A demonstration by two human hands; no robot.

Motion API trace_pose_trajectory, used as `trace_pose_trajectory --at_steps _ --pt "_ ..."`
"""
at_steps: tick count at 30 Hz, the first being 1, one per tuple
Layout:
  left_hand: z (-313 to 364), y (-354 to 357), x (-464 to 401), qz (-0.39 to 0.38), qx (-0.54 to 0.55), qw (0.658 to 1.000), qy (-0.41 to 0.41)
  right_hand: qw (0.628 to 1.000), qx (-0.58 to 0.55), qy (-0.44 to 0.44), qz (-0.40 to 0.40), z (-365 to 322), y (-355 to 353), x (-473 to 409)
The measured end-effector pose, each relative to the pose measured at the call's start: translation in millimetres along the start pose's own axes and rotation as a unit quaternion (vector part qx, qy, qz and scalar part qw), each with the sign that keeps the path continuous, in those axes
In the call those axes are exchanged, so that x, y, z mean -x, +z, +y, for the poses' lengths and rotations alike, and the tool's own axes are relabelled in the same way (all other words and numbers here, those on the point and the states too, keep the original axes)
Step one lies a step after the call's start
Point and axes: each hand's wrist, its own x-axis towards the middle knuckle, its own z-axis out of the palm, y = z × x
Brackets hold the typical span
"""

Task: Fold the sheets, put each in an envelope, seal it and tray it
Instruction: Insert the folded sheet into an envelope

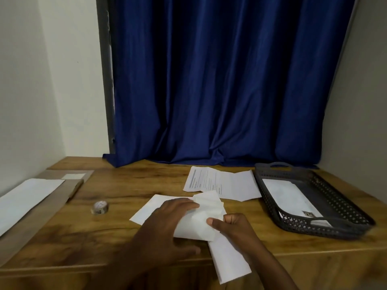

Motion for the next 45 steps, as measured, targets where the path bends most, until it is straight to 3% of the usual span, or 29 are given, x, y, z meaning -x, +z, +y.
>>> trace_pose_trajectory --at_steps 3,6,17,23,31,38,45 --pt "-9.4 10.2 -26.2 -0.056 -0.093 0.993 0.055 1.0 0.006 -0.011 0.017 2.1 2.4 -1.1" --pt "-17.8 19.6 -49.3 -0.084 -0.087 0.991 0.057 1.0 0.0 -0.02 0.023 0.8 2.8 2.2" --pt "-44.2 55.2 -51.6 0.004 0.007 0.998 0.068 0.992 -0.026 -0.096 -0.082 -2.6 -7.3 18.3" --pt "-42.9 56.3 -49.9 0.027 -0.003 0.997 0.067 0.99 -0.031 -0.061 -0.122 -10.3 -16.4 25.9" --pt "-38.9 53.1 -46.8 0.038 -0.059 0.996 0.062 0.998 0.007 -0.045 -0.041 -8.9 -7.7 23.6" --pt "-31.0 48.3 -43.3 0.122 -0.127 0.979 0.103 0.998 0.039 -0.044 -0.017 -13.5 7.2 24.5" --pt "-31.8 46.3 -38.2 0.04 -0.127 0.989 0.07 0.999 0.003 -0.042 0.012 -11.4 16.7 20.9"
